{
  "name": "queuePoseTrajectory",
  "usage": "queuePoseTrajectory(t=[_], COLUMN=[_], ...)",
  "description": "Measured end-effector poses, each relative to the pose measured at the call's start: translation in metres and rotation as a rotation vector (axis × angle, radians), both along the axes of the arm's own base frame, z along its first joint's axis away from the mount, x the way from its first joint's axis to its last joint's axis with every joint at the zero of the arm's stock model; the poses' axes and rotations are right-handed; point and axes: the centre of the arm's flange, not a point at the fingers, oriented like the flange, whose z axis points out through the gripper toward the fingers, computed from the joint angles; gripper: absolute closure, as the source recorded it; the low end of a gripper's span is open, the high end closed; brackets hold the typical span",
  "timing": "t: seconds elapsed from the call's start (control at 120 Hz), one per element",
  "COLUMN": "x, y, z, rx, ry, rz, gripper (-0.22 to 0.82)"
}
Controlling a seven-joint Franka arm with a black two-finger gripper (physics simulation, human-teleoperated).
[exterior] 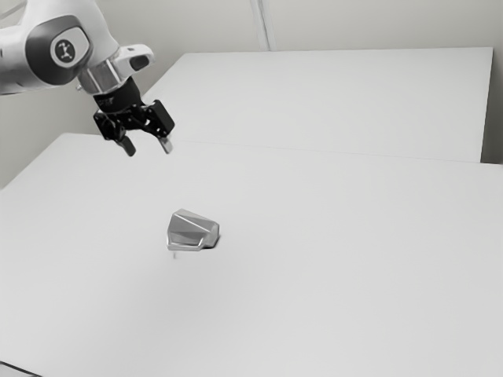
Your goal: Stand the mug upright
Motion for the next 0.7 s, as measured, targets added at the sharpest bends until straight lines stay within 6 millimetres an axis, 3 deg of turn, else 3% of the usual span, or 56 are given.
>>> queuePoseTrajectory(t=[0.408,0.7], x=[0.004,0.015], y=[0.060,0.091], z=[-0.071,-0.131], rx=[-0.213,-0.343], ry=[-0.048,-0.074], rz=[-0.006,-0.061], gripper=[0.00,0.00])
